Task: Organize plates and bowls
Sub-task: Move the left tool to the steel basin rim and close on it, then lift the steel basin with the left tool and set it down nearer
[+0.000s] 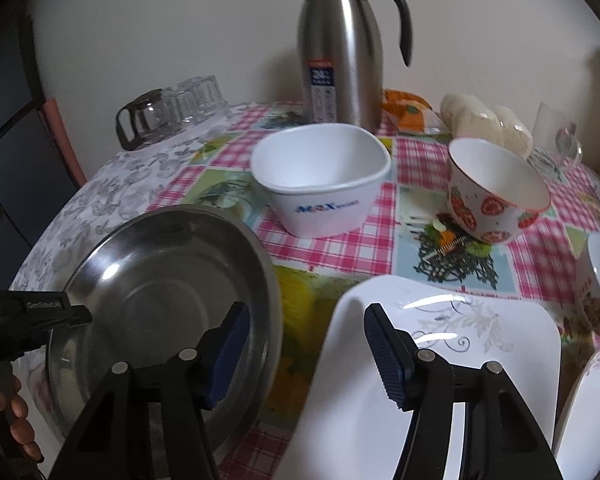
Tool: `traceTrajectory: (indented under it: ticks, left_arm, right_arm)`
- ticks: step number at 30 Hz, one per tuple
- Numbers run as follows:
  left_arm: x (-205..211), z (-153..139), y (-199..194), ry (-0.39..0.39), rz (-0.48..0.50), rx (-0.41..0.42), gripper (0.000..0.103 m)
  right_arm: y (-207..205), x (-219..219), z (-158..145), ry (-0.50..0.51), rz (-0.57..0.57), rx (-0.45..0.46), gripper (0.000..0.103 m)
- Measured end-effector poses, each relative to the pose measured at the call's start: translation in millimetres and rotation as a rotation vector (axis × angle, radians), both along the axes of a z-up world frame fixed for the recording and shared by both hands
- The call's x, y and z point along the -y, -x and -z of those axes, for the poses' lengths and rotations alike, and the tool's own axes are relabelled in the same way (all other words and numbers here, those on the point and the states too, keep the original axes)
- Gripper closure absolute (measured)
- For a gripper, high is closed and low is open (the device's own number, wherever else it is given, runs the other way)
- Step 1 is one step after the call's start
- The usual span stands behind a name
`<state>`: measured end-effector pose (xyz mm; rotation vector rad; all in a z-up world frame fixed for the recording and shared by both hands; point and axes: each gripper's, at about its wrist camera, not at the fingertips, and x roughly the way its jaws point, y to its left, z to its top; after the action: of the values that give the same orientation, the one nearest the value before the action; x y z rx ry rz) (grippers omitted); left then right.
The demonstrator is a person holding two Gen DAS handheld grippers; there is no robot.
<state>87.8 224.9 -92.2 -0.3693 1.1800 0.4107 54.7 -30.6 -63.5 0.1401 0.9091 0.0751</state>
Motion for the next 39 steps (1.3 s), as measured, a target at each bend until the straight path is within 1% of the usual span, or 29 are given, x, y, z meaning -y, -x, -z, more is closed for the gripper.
traceTrajectory:
  ticks: [3,6,8,10,12,15,18,22,23,24,25,26,27,30,34,39]
  left_arm:
    - [1,-1,1,0.001,-0.002,0.0,0.058]
    - [1,-1,1,0.002,-0.003,0.0,0.058]
    - [0,-1,1,0.002,-0.007,0.001,0.058]
    - [0,0,1,0.004,-0.015,0.002,0.057]
    - [-2,0,3,0.008,-0.026,0.004,0.056]
    - [-4,0,4,0.01,-0.031,0.004,0.056]
    - [-3,-1,4,0.007,-0.033,0.003,0.056]
    - [-2,-1,3,0.0,-0.031,0.0,0.056]
    - [0,-1,2,-0.005,-0.026,-0.004,0.056]
    - [1,-1,2,-0.009,-0.019,-0.006,0.058]
    - [2,-1,1,-0.012,-0.011,-0.008,0.059]
    - [3,-2,-1,-0.012,-0.003,-0.006,0.064]
    - [4,-3,-1,-0.019,0.002,-0.005,0.065]
    - [3,-7,-2,-0.027,0.009,0.012,0.068]
    - [-3,-12,-1,0.008,-0.005,0.034,0.07]
    - [-7,-19,3,0.018,-0.01,0.066,0.07]
  right_arm:
    - [0,-9,2,-0.007,-0.044,-0.013,0.045]
    - [1,-15,3,0.01,-0.06,-0.013,0.046]
    - [1,-16,3,0.008,-0.066,-0.018,0.05]
    - [0,-16,5,-0.034,-0.079,-0.041,0.055]
    - [0,-16,7,-0.068,-0.09,-0.056,0.055]
    - [0,-20,9,-0.068,-0.101,-0.071,0.056]
    - [-1,-22,15,-0.084,-0.11,-0.103,0.063]
    - [-2,-23,23,-0.084,-0.104,-0.143,0.077]
    - [-2,-23,23,-0.08,-0.103,-0.142,0.078]
    - [-2,-22,24,-0.082,-0.102,-0.145,0.08]
    - [-2,-21,24,-0.084,-0.097,-0.148,0.084]
    - [-2,-20,24,-0.089,-0.091,-0.15,0.086]
    - [-2,-19,22,-0.101,-0.093,-0.148,0.086]
    - [0,-19,14,-0.093,-0.097,-0.124,0.086]
    - [3,-21,3,-0.087,-0.104,-0.092,0.086]
    - [6,-23,-7,-0.088,-0.112,-0.066,0.086]
